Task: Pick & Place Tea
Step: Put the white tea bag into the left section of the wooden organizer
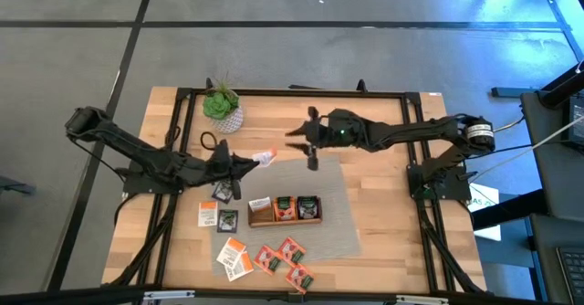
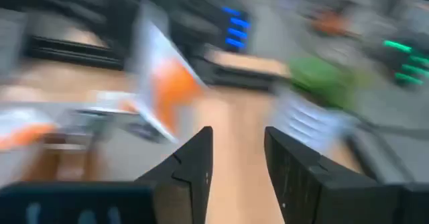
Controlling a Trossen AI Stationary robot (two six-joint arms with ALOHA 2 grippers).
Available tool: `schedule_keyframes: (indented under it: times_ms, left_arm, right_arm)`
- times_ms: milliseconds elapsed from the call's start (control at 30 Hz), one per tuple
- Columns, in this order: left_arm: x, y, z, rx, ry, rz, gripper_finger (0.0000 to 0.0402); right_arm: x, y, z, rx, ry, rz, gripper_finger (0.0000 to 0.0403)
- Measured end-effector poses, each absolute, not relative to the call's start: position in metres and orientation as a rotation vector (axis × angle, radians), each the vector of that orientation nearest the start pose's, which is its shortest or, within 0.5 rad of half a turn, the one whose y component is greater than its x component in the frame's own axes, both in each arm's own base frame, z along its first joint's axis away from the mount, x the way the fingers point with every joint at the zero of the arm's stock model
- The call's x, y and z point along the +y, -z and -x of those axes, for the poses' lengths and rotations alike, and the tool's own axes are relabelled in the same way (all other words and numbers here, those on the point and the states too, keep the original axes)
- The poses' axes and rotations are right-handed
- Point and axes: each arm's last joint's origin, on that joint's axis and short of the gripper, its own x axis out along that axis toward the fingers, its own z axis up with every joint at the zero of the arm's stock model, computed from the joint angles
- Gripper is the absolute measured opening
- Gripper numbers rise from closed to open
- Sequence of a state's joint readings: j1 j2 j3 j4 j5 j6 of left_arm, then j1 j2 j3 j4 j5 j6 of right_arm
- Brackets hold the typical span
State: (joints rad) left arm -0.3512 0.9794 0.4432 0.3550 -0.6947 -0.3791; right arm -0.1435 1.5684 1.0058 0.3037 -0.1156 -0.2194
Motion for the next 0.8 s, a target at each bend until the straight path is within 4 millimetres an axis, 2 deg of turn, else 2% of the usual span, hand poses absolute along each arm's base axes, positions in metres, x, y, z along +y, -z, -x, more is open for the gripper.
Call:
schedule_keyframes:
  times_ms: [67,133,233,433,500,567,667,800]
  left_arm:
    - [-0.050,-0.230,-0.198,0.127,-0.331,0.308,0.0003]
    - [-0.046,-0.228,-0.199,0.158,-0.276,0.329,0.0003]
    - [-0.042,-0.226,-0.202,0.190,-0.225,0.346,0.0003]
    - [-0.034,-0.221,-0.203,0.245,-0.202,0.350,0.0003]
    - [-0.031,-0.219,-0.203,0.275,-0.171,0.355,0.0003]
    - [-0.028,-0.218,-0.204,0.298,-0.143,0.364,0.0003]
    - [-0.021,-0.218,-0.205,0.308,-0.118,0.382,0.0003]
    - [-0.014,-0.217,-0.205,0.316,-0.139,0.406,0.0003]
  right_arm:
    - [-0.048,-0.266,-0.347,0.239,-0.104,0.160,0.0137]
    - [-0.049,-0.269,-0.346,0.216,-0.113,0.130,0.0137]
    - [-0.053,-0.275,-0.343,0.206,-0.036,0.127,0.0137]
    - [-0.058,-0.261,-0.337,0.384,0.123,0.100,0.0146]
    - [-0.057,-0.258,-0.336,0.411,0.097,0.086,0.0163]
    - [-0.053,-0.258,-0.336,0.409,0.002,0.067,0.0189]
    - [-0.045,-0.261,-0.338,0.358,-0.134,0.060,0.0233]
    - [-0.035,-0.268,-0.342,0.277,-0.181,0.117,0.0278]
